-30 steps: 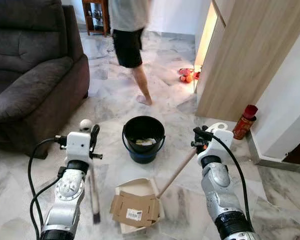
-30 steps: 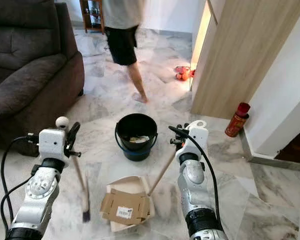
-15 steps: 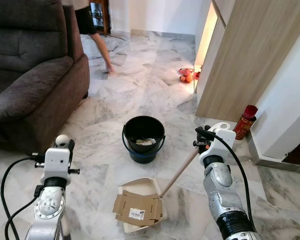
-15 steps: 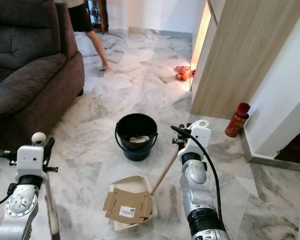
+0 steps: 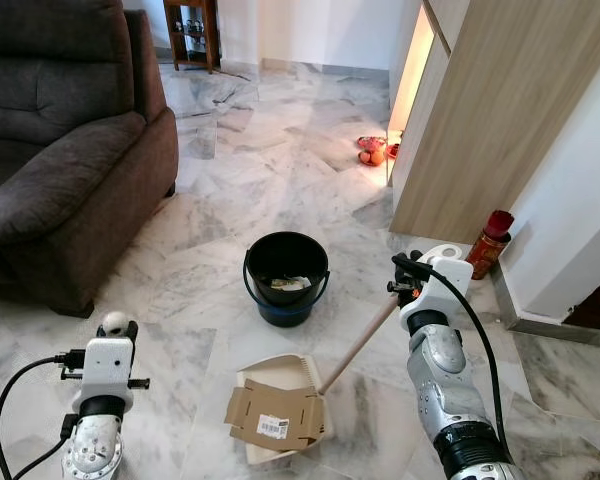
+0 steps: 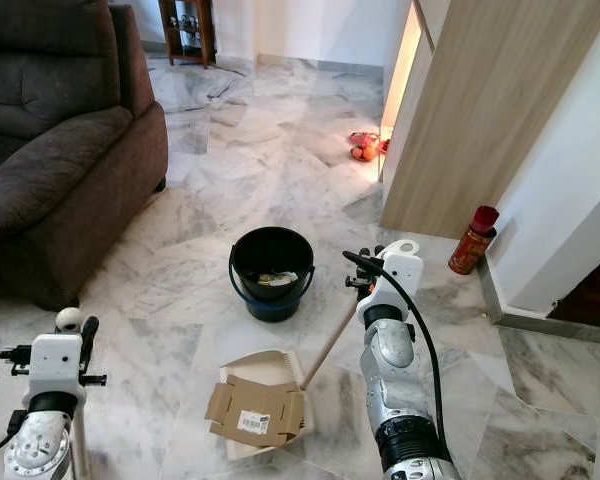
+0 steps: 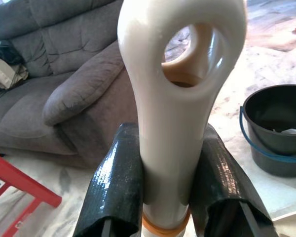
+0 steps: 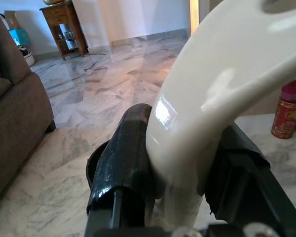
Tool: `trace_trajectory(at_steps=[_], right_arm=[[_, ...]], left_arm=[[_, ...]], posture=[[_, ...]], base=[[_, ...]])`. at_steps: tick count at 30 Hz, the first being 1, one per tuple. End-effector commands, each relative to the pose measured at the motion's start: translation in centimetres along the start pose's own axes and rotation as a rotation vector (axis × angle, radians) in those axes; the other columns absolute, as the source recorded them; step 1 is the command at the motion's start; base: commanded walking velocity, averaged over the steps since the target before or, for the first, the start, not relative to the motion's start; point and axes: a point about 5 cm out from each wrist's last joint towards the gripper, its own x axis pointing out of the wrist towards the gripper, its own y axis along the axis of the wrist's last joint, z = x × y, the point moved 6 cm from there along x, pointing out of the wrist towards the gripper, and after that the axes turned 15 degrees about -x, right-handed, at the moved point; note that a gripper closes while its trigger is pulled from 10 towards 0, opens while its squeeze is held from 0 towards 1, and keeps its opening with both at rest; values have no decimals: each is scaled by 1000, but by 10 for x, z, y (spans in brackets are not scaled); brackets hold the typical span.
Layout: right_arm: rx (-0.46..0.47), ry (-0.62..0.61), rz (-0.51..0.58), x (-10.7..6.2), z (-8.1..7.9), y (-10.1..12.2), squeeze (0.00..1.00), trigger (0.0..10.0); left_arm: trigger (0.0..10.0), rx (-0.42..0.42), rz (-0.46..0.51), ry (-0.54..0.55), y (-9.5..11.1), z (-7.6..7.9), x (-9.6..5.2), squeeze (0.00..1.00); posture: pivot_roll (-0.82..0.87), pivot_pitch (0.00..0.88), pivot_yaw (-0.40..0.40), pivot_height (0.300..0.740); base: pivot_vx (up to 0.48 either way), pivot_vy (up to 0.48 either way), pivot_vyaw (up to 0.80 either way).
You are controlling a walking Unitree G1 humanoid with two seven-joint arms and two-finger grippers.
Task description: Sweep floor
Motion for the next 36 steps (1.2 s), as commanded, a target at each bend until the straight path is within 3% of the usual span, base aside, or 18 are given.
trace_trajectory(at_steps=[1,9,14,36], right_arm=[[14,-12,52,5,2,15,0,10000],[2,-6,59,5,0,17,0,10000],[0,-2,66,5,-1,18,0,10000],[27,2,65,6,-2,18,0,10000]], left_arm=[[10000,21,65,-14,13,2,4,0],[10000,25,78,-15,15,2,6,0],[10000,29,80,-14,15,2,6,0],[10000,31,90,-28,16,5,9,0]], posture=[[92,0,-70,740],[92,0,-68,740],[95,0,-70,740],[96,0,-68,740]], base=[[0,0,0],[0,0,0],[0,0,617],[44,0,0]])
